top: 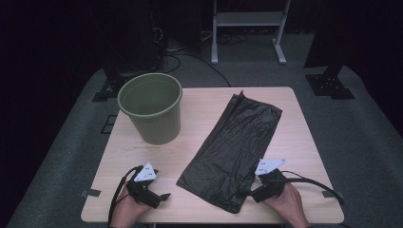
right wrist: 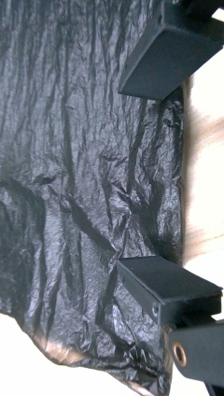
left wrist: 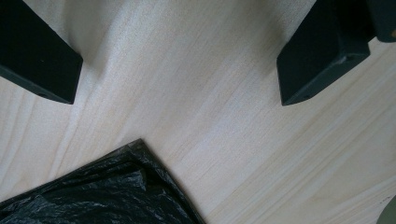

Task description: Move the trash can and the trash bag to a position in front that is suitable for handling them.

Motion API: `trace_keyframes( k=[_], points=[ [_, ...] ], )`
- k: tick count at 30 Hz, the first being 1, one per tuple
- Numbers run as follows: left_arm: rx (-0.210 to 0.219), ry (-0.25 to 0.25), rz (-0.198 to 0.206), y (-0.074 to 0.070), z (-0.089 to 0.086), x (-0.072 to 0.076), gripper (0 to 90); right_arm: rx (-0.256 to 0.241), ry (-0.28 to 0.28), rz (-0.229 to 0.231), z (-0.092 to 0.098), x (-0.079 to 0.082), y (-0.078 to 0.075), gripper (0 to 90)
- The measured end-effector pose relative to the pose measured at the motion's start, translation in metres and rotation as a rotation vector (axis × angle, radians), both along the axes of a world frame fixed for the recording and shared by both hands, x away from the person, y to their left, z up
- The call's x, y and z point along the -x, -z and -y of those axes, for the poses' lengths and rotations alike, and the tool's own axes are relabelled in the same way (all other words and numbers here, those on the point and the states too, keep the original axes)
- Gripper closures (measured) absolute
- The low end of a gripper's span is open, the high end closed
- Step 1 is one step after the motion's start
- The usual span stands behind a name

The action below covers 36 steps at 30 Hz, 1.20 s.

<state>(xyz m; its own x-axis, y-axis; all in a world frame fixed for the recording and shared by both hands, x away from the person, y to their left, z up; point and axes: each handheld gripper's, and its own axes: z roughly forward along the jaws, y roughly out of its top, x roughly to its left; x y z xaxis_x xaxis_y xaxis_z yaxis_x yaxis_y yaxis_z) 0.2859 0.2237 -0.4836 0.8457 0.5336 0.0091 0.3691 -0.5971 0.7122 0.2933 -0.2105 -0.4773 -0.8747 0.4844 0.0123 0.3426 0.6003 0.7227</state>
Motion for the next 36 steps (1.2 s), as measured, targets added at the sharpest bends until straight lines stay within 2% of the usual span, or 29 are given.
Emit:
trace_keyframes(
  k=[6,25,36],
  points=[
    [0.000,0.000,0.000,0.000,0.000,0.000,0.0,0.039,0.005,-0.002,-0.001,-0.003,0.004,12.3],
    [0.000,0.001,-0.001,0.000,0.000,0.000,0.0,0.044,0.024,-0.015,0.003,-0.009,0.004,12.4],
    [0.000,0.000,-0.001,0.000,0.000,0.000,0.0,0.041,0.085,-0.014,0.026,-0.016,0.004,12.8]
  ],
)
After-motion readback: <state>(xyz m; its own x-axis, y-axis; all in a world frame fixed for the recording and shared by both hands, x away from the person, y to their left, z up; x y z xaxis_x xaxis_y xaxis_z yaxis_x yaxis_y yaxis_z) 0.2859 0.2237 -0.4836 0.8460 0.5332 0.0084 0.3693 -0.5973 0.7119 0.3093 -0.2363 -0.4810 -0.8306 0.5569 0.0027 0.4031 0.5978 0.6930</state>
